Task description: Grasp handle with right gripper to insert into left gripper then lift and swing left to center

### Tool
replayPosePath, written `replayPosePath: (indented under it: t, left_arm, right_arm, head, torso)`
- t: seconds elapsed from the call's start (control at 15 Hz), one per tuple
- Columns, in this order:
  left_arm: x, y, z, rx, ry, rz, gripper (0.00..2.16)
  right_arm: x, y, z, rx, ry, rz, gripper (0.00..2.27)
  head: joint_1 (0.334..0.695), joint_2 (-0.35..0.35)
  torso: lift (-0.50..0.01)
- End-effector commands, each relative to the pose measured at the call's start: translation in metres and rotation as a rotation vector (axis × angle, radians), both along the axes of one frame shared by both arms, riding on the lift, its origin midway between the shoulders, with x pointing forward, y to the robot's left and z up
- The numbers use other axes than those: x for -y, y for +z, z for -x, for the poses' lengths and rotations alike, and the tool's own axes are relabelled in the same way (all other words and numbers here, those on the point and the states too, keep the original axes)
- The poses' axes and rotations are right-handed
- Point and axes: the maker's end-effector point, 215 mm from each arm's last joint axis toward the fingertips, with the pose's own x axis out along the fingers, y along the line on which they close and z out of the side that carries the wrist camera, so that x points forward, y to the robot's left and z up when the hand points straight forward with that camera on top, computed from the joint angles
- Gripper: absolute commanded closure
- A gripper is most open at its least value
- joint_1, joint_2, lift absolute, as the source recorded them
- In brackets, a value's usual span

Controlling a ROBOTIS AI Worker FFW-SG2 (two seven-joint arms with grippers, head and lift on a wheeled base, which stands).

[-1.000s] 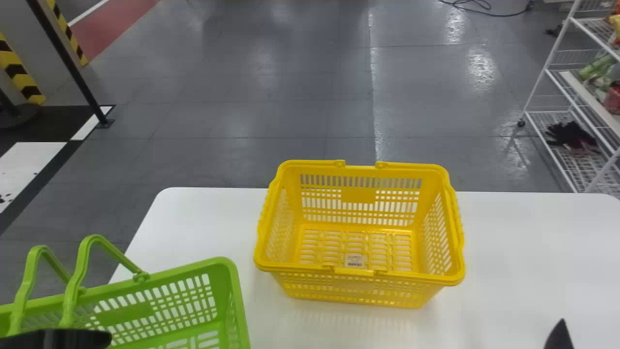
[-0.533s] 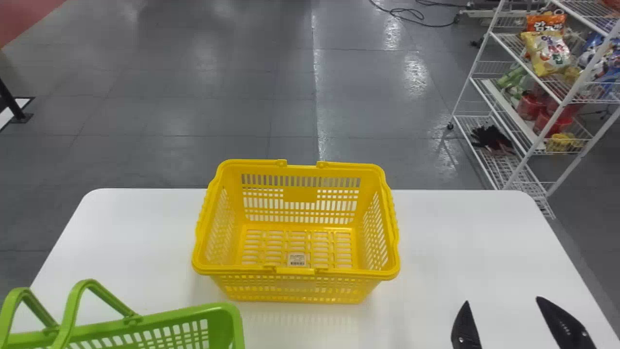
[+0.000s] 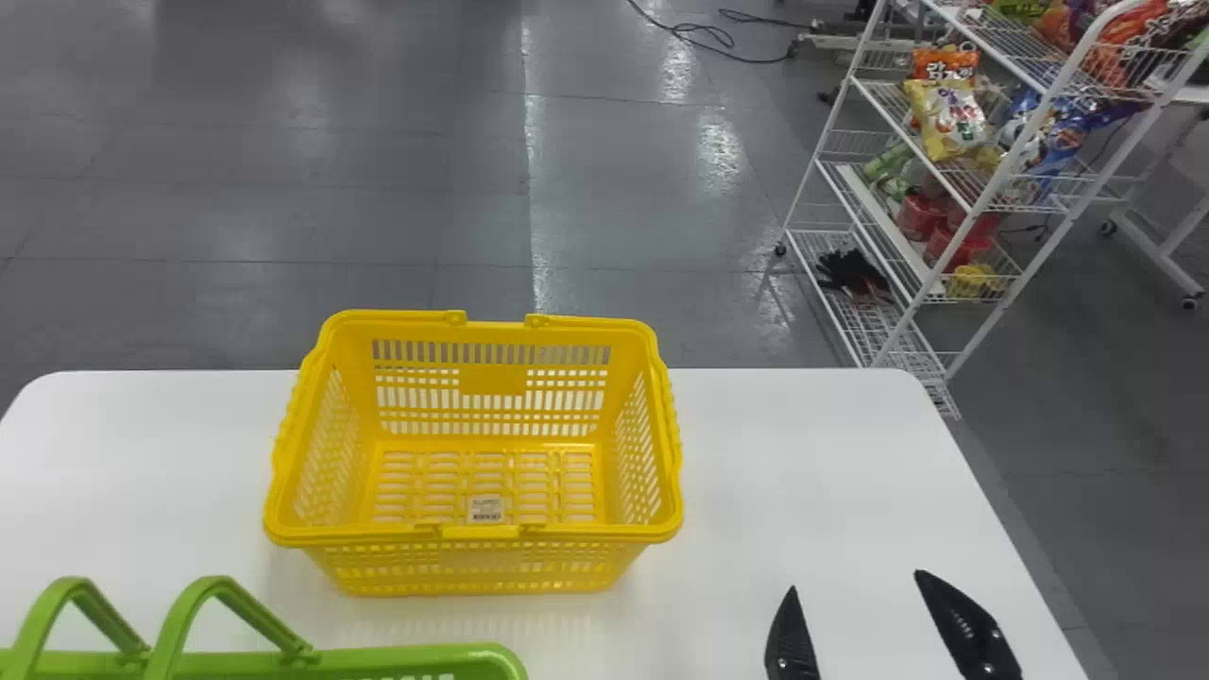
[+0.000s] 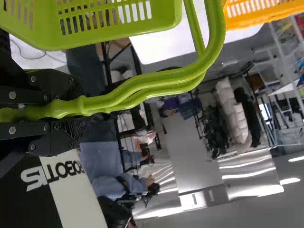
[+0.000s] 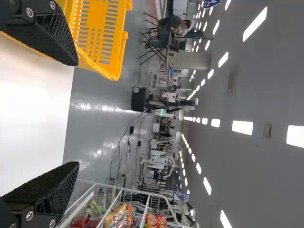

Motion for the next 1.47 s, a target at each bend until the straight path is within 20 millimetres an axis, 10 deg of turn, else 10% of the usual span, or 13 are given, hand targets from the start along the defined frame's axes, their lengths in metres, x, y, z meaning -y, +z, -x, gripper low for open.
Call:
replayPosePath:
  t: [0.0,0.47,1.4]
  left_arm:
    - [0.007,0.008,-0.004,-0.003,-0.028,0.033,1.97]
    - [0.048,0.000,-0.020,0.048,-0.141,0.015,1.97]
    - [0.035,-0.021,-0.064,0.045,-0.061,-0.053,1.97]
  right_arm:
    - [0.002,0.001,0.001,0.000,-0.002,0.002,0.04]
    - [0.006,0.005,0.002,0.010,-0.009,0.010,0.04]
    - [0.015,0.001,0.003,0.005,-0.019,0.010,0.05]
  head:
    - [0.695,-0.199]
    - [0.695,-0.280]
    - [0.695,-0.297]
  torso:
    - [-0.093]
    - [-0.093]
    - [-0.093]
